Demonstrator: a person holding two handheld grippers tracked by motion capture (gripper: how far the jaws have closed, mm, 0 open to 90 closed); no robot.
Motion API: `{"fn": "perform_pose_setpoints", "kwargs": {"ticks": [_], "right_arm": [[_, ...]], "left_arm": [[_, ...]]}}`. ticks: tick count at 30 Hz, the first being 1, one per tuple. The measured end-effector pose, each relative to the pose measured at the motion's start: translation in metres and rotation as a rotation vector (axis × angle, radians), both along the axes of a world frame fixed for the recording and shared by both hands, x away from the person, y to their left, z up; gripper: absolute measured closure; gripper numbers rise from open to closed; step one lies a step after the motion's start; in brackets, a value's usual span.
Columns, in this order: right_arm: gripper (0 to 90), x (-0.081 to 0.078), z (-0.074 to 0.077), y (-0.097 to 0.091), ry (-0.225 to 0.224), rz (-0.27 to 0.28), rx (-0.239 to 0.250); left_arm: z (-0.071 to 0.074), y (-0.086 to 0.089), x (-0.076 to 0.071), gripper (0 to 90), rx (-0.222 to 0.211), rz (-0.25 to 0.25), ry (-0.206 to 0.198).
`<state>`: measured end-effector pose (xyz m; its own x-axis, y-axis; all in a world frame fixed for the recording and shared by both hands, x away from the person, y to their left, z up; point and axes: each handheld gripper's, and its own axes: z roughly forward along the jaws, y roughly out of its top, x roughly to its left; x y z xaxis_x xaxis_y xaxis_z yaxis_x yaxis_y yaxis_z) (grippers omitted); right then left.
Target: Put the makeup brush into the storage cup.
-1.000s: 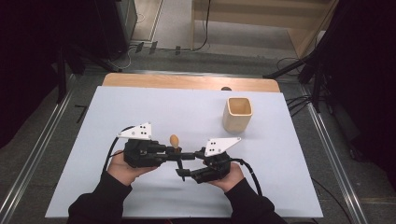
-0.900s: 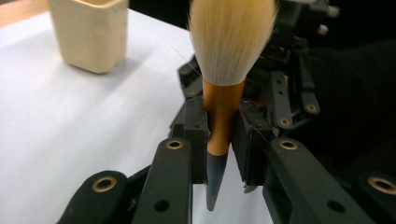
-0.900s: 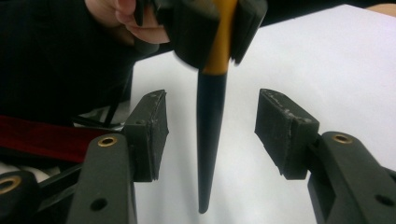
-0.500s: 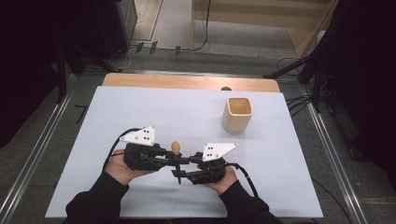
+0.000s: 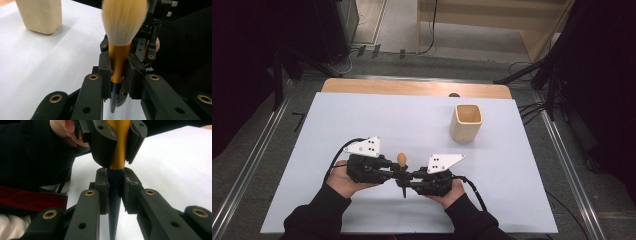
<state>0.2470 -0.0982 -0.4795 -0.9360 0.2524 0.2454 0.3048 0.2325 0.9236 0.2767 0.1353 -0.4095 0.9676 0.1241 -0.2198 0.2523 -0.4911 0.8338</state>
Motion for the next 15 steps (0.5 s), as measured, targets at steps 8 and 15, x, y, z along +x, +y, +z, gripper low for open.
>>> {"fn": "perform_pose_setpoints", "kwargs": {"ticks": [8, 15], "right_arm": [[78.4, 0.0007, 0.0030, -0.0008, -0.010, 0.013, -0.020], [78.4, 0.0017, 0.0043, -0.0034, 0.001, -0.002, -0.031]], "left_arm": [[-0.0042, 0.0029, 0.0042, 63.3, -0.040, -0.005, 0.046], [-0.0046, 0.0098, 0.0067, 38.7, -0.059, 0.009, 0.041]]}}
